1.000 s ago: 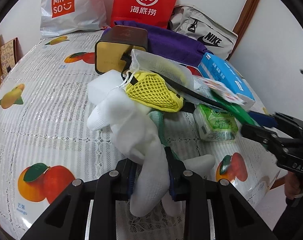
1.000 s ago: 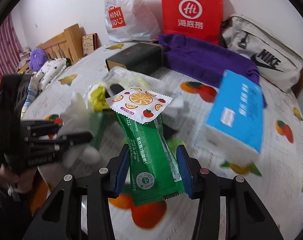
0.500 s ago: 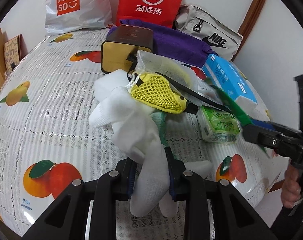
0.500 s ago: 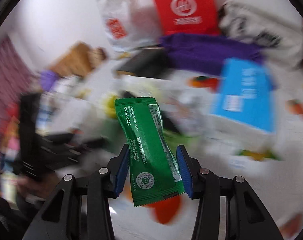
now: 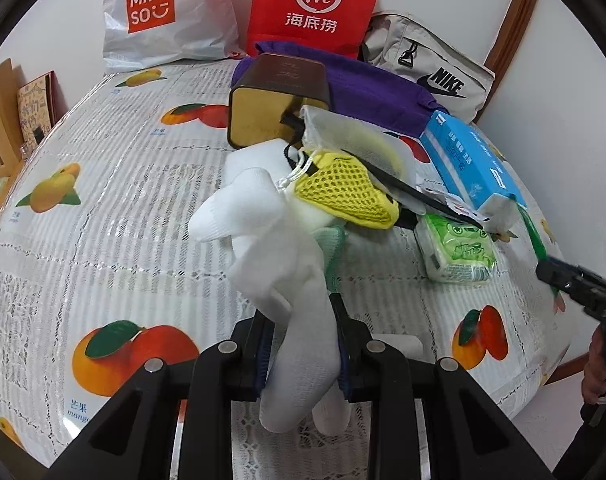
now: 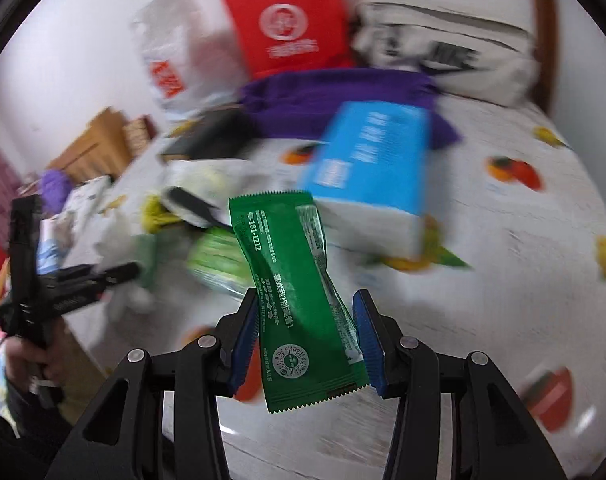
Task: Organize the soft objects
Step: 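Carry the glove with the left tool while the right tool carries the packet toward the purple towel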
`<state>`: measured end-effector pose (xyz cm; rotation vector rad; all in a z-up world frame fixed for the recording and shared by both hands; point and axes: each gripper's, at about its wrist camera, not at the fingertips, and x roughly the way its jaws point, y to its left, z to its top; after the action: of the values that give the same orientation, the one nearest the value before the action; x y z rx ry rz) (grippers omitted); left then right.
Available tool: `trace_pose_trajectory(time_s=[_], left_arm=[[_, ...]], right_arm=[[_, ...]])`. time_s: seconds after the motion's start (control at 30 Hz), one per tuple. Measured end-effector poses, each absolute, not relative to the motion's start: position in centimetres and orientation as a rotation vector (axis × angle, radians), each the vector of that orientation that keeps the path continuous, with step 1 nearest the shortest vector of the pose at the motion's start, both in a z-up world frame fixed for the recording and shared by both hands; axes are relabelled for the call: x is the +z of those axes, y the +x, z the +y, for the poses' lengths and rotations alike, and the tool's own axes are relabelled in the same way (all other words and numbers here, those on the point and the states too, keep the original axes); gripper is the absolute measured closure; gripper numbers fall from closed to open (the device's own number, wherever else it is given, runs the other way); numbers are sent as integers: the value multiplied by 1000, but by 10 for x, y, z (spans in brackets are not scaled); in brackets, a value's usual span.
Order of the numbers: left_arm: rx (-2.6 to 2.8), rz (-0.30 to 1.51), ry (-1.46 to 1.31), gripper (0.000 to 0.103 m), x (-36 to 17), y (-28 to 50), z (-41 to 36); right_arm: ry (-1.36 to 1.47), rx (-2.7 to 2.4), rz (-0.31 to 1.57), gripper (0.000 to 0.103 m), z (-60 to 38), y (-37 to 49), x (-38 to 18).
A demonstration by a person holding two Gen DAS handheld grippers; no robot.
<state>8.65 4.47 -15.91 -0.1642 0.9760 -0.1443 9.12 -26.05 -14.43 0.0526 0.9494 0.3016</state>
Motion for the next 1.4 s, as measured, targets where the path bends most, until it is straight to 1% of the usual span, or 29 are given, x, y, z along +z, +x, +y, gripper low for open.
trace_pose_trajectory(time_s=[0.13,0.27,0.33,0.37,0.43,0.47,0.5,0.53,0.57,0.67,0.73,0.8,0.83,0.87,1.17,1.4], left_arm=[[-116,997,-143,77,-160,86,48],[-106,1011,-146,75,-162,85,53],[-105,1008,-146,72,-163,85,54],[-107,1006,-143,69,-163,86,53],[-118,1003,-141,59,-164,87,51],[-125,1001,-140,52,-164,87,49],[-126,1000,-134,47,-164,87,47],[-125,998,-120,45,-165,88,43],[-121,995,-100,42,-166,88,40],[-99,982,-45,41,-167,88,32],[-97,976,-27,49,-167,89,31],[-116,974,-18,76,-165,89,31],[-141,981,-40,81,-164,89,33],[-154,986,-55,85,-163,89,34],[-121,951,-101,86,-137,81,54],[-115,916,-159,86,-117,78,73]], right_arm=[[17,248,1012,57,-264,95,-172],[-17,259,987,53,-259,97,-175],[-32,264,978,51,-254,101,-176],[-46,266,974,49,-251,104,-177],[-66,261,962,48,-248,106,-177],[-80,261,953,49,-246,107,-177],[-94,257,947,51,-245,107,-178],[-107,249,941,56,-244,107,-179],[-115,245,934,56,-244,105,-180],[-121,240,920,60,-243,100,-181],[-119,249,918,63,-243,98,-180],[-104,259,922,66,-245,96,-179],[-90,270,928,67,-246,95,-178],[-78,278,931,68,-247,93,-177],[-45,290,940,69,-251,84,-165],[-34,309,910,69,-250,79,-141]])
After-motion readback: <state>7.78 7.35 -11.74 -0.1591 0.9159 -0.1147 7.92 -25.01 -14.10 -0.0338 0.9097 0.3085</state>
